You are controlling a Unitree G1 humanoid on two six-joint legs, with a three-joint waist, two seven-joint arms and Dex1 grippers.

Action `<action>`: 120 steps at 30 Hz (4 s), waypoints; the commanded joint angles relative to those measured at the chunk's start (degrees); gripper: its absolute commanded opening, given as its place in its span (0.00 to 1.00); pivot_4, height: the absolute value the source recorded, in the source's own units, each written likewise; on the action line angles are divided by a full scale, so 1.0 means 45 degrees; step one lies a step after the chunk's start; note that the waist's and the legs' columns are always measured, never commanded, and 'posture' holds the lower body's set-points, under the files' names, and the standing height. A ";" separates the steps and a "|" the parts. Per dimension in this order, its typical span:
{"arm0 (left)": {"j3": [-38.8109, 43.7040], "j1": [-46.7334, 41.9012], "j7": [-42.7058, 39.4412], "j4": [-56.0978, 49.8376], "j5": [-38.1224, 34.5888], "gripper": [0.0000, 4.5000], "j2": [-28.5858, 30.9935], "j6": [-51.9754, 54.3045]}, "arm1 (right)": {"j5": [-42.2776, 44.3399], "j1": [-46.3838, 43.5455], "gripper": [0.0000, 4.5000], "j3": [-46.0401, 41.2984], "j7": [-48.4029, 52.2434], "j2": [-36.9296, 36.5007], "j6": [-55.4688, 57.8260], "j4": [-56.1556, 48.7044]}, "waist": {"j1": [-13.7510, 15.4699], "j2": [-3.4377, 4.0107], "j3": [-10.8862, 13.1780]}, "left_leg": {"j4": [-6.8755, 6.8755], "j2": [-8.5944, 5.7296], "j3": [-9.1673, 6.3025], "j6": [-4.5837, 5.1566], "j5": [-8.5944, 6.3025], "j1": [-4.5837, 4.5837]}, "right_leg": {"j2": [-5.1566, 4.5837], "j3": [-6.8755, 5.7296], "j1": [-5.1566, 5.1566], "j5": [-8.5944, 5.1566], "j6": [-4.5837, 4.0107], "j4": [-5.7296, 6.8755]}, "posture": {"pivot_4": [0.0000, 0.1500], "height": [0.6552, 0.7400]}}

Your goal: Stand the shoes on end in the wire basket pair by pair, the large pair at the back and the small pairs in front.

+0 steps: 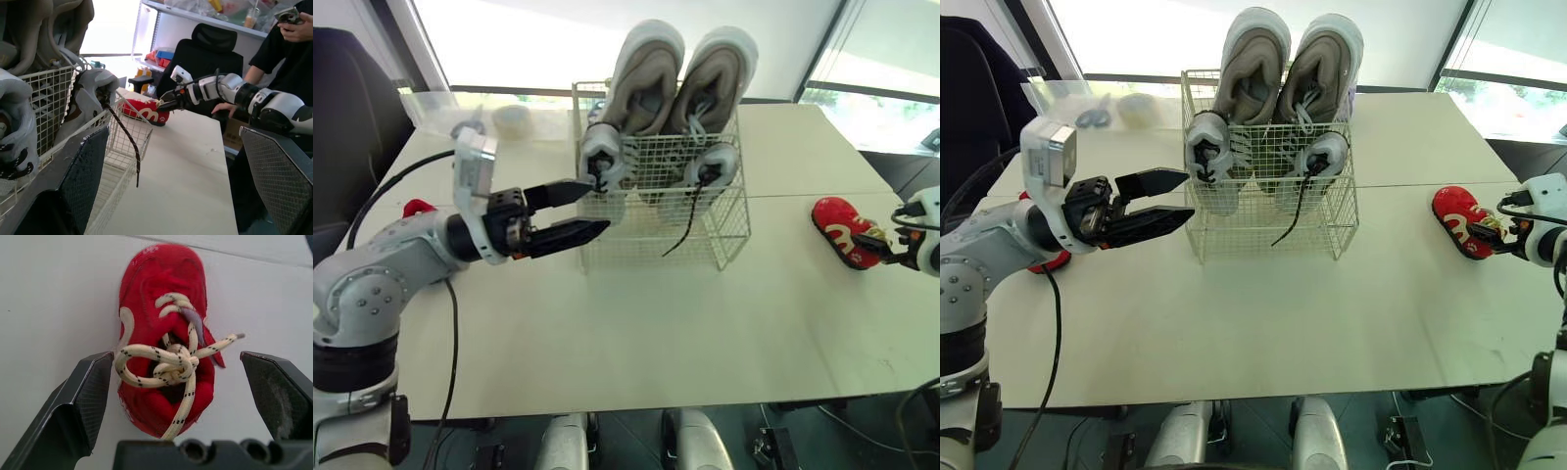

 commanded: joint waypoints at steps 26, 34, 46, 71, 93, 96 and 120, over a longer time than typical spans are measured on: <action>0.0164 -0.1772 0.0290 0.1340 0.0566 1.00 -0.0377 -0.0116 | 0.0988 -0.0659 0.12 -0.1641 0.1464 -0.1064 0.0530 -0.8763 | 0.0059 0.0101 0.0022 | -0.0006 0.0000 -0.0002 -0.0013 0.0006 -0.0005 | 0.0000 0.0002 -0.0023 0.0016 0.0057 0.0032 | 1.00 1.00; 0.0041 -0.5040 -0.1173 0.4822 -0.0729 1.00 -0.0539 0.1970 | 0.3072 -0.0055 0.12 -0.1281 0.2571 -0.0872 -0.0041 -1.6862 | 0.0041 0.0084 0.0016 | 0.0000 0.0001 -0.0019 -0.0006 0.0002 -0.0001 | 0.0002 0.0000 -0.0017 0.0002 0.0062 0.0045 | 1.00 1.00; -0.0627 -0.6324 -0.2640 0.6148 0.0484 1.00 -0.0837 0.2756 | 0.0984 -0.0388 0.12 0.1642 0.2899 0.0150 -0.3777 -1.6879 | 0.0021 0.0062 0.0015 | 0.0022 -0.0007 -0.0010 -0.0005 0.0003 -0.0014 | -0.0006 0.0000 -0.0008 -0.0009 0.0044 0.0029 | 1.00 1.00; 0.0954 -0.5229 -0.1327 0.5432 0.0269 0.06 -0.2352 0.3180 | 0.7562 0.0153 1.00 -0.1466 0.3087 0.0595 0.4480 -1.7080 | 0.0101 0.0055 0.0016 | 0.0029 -0.0004 -0.0023 0.0017 -0.0007 -0.0018 | -0.0008 0.0000 -0.0001 0.0004 0.0058 0.0040 | 1.00 1.00; 0.1296 -0.3765 0.1168 0.3744 -0.1224 0.06 -0.4174 0.2520 | 1.8260 0.0318 1.00 -0.0975 -0.8990 0.8625 0.5361 -1.7796 | 0.0040 0.0045 0.0011 | 0.0020 -0.0007 -0.0040 0.0027 -0.0013 0.0019 | -0.0001 -0.0009 0.0047 0.0007 0.0063 0.0034 | 1.00 1.00; 0.1250 -0.3707 0.1290 0.3719 -0.1214 0.06 -0.4218 0.2407 | 1.8262 0.0257 0.82 -0.0643 -0.9140 0.8765 0.5113 -1.7719 | 0.0019 0.0045 0.0011 | 0.0017 -0.0005 -0.0040 0.0026 -0.0014 0.0022 | 0.0001 -0.0009 0.0045 0.0007 0.0063 0.0037 | 1.00 1.00; 0.0511 -0.2874 -0.1511 0.3845 0.1036 0.99 -0.0054 0.1938 | 1.1371 -0.2236 0.08 0.1628 0.1675 -0.0032 0.4934 -1.2458 | 0.0023 0.0049 0.0018 | -0.0008 -0.0003 -0.0013 0.0011 -0.0031 -0.0030 | -0.0014 -0.0007 -0.0031 -0.0017 0.0011 -0.0012 | 1.00 1.00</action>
